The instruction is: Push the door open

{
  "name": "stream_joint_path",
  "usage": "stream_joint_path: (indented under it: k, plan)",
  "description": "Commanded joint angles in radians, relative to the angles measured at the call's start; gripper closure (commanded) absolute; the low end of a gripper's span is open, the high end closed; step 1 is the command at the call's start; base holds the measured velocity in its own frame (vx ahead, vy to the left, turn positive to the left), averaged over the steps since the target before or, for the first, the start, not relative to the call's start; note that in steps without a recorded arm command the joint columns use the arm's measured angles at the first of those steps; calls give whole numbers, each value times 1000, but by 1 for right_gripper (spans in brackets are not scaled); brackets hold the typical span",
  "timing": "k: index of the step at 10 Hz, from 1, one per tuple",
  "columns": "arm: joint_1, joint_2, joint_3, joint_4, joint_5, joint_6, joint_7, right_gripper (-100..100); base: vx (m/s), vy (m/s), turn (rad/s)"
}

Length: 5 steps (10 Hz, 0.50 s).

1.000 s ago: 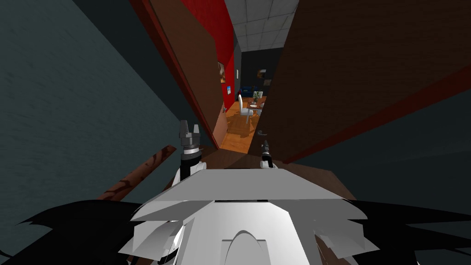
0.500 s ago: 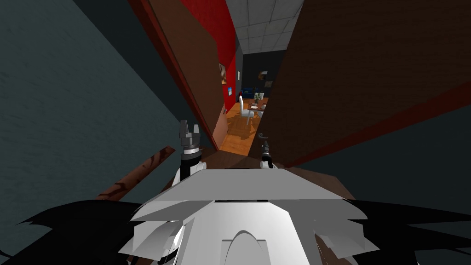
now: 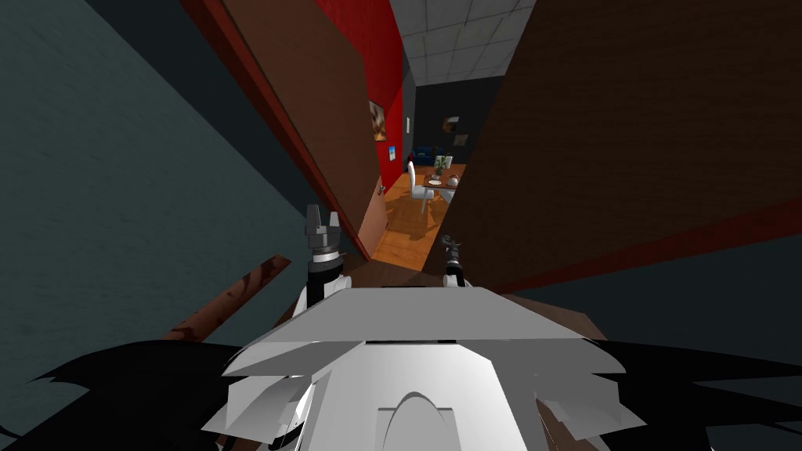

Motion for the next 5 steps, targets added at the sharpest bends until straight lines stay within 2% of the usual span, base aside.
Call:
stream_joint_path:
  k: [1, 2, 3, 5]
  plan:
    - [0, 1, -3, 5, -1, -5, 1, -100, 213, -56, 21]
    - [1, 1, -1, 1, -1, -2, 1, -100, 99, -27, 10]
    - [1, 1, -1, 1, -1, -2, 1, 100, -16, 4, -5]
    - [1, 1, -1, 1, -1, -2, 1, 100, -25, 5, 7]
